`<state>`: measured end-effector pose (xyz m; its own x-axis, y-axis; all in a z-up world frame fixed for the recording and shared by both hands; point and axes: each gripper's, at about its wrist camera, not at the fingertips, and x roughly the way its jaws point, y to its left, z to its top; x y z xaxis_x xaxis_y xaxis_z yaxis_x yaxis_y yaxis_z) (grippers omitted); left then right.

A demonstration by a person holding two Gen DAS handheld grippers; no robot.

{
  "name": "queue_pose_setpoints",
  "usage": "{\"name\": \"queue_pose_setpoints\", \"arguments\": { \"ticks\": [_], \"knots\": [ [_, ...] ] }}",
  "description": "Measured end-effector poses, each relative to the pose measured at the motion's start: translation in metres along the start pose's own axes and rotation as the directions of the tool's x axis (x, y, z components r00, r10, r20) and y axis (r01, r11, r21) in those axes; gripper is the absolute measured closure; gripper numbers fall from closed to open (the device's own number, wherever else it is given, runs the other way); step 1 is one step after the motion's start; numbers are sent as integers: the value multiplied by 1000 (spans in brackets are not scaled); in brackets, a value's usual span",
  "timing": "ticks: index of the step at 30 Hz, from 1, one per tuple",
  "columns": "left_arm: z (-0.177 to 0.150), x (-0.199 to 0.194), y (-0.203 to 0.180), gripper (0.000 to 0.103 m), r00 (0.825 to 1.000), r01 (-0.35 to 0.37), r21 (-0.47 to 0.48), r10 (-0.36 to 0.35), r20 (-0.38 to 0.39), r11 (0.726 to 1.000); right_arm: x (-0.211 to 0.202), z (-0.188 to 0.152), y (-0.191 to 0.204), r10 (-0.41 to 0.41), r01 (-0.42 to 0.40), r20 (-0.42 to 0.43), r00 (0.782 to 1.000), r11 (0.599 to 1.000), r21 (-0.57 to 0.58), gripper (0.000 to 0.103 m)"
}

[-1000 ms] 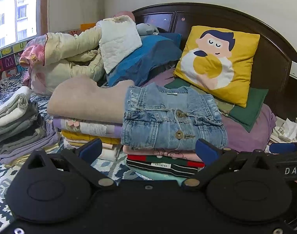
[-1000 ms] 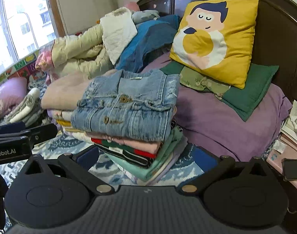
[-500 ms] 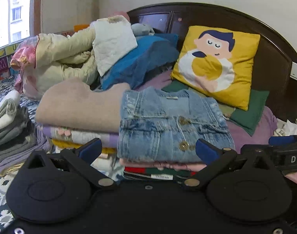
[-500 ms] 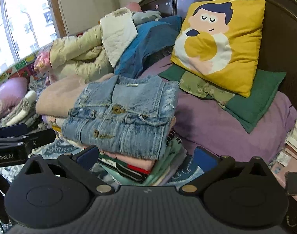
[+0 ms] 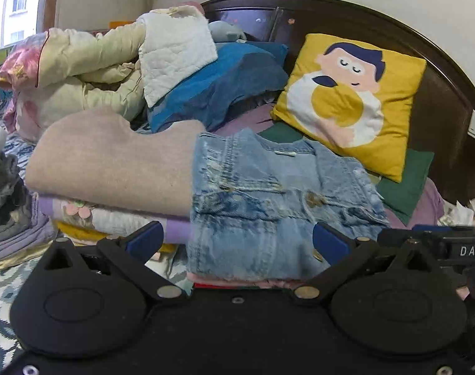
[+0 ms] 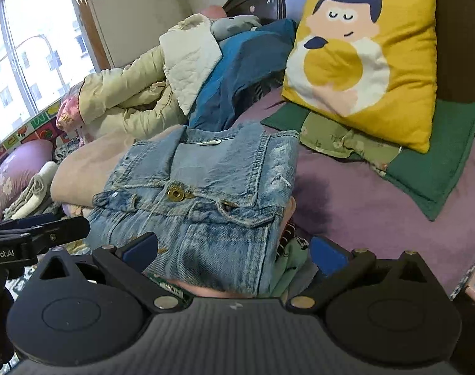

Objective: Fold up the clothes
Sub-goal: 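Grasp the denim jacket edges with the left gripper while the right gripper grasps too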

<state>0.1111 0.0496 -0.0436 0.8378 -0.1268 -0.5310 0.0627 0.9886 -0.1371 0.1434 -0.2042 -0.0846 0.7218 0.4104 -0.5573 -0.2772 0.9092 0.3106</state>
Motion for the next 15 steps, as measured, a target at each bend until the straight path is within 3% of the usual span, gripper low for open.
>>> {"name": "queue_pose_setpoints", "arguments": {
  "ticks": [7,11,13,14,15],
  "knots": [
    [1,30,24,3,998,55,-86,-57,-26,995,28,0,-17,34,-36,29,999,996,82,1],
    [-2,42,34,15,994,98,-152,-105,-37,983,39,-3,-23,72,-76,37,997,991,110,11],
    [-5,45,36,29,989,133,-185,-143,-41,974,42,-4,-25,109,-113,42,993,986,126,26],
    [-5,44,35,42,986,150,-193,-161,-39,970,42,-5,-25,123,-128,48,991,983,132,28],
    [-6,41,31,46,987,150,-177,-157,-27,973,40,-5,-23,123,-129,55,991,984,123,30]
  ]
}}
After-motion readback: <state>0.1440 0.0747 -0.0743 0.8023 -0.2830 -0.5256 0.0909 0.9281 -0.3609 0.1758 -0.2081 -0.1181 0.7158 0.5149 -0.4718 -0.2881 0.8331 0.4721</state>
